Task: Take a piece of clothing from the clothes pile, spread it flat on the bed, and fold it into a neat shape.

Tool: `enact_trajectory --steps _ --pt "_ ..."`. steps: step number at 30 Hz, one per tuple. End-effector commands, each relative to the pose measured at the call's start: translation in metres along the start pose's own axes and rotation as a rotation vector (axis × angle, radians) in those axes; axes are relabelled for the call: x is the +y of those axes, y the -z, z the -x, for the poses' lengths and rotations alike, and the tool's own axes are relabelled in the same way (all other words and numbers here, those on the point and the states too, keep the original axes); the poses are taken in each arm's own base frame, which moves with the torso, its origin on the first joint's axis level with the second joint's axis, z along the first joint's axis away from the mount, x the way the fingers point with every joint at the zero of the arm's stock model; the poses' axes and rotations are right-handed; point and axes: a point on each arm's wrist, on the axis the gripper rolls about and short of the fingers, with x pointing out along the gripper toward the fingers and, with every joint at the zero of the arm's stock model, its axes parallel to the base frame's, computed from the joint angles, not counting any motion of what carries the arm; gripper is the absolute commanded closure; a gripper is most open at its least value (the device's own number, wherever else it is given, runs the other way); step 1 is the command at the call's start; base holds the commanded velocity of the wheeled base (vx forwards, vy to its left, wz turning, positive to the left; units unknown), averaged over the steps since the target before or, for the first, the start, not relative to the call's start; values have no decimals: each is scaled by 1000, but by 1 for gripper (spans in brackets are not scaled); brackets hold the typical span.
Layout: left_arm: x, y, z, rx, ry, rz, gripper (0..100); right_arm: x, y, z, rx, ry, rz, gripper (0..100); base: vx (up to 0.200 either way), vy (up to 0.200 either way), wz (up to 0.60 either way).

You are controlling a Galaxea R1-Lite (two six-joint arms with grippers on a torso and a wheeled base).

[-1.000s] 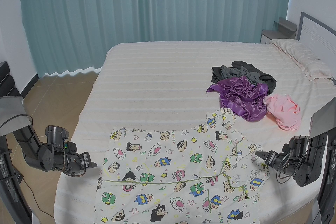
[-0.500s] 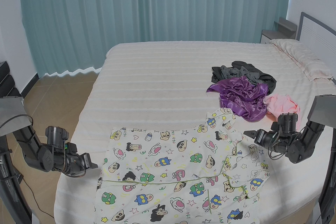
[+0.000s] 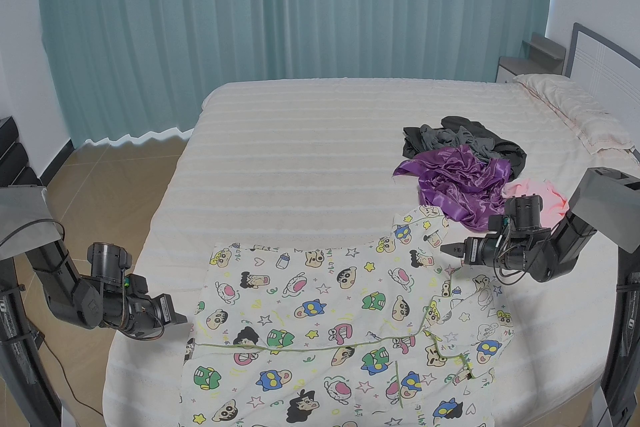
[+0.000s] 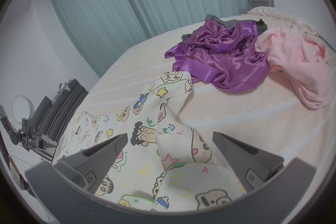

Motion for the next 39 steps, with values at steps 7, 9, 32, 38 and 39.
enact_trajectory --steps 7,9,32,38,39 --pt "1 3 0 14 5 2 100 -8 13 -26 34 -1 4 0 0 0 0" --pt "1 3 0 14 5 2 100 -10 14 -28 36 2 2 0 0 0 0" --pt "2 4 -2 20 2 0 100 -25 25 -16 88 -17 -54 100 0 0 0" --pt "2 4 -2 18 4 0 100 -24 19 -13 68 -11 -123 0 0 0 0" --pt "1 4 -1 18 4 0 100 -23 17 -11 60 -12 -134 0 0 0 0"
